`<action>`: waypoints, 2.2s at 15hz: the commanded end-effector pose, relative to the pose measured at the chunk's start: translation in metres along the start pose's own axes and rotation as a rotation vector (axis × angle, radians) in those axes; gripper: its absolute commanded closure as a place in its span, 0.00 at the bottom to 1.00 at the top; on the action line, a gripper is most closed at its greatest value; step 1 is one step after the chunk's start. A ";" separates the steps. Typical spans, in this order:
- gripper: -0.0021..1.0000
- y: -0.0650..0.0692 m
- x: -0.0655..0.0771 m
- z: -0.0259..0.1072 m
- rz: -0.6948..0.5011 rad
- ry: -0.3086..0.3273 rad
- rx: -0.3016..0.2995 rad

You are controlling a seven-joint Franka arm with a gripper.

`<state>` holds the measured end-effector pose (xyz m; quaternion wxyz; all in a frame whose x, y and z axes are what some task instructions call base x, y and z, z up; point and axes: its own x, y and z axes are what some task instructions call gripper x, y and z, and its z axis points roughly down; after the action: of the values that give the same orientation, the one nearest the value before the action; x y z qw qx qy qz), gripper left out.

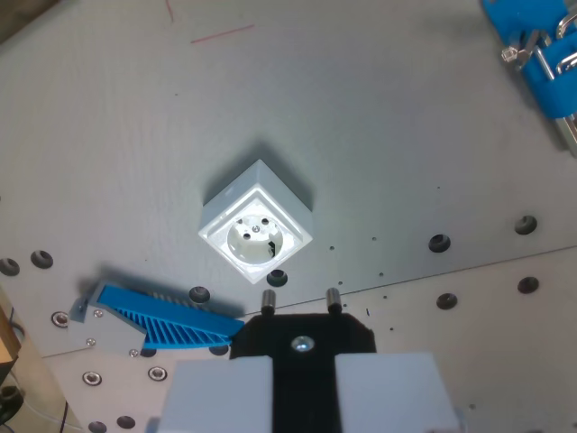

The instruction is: Move above the white socket

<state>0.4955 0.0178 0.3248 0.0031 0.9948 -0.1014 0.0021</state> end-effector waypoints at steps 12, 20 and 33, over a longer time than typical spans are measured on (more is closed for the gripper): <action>1.00 -0.001 -0.003 0.006 -0.050 0.006 0.003; 1.00 -0.002 -0.013 0.025 -0.147 0.052 0.014; 1.00 -0.009 -0.037 0.078 -0.370 0.071 0.006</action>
<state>0.4648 0.0324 0.2531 0.0042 0.9999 0.0053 -0.0136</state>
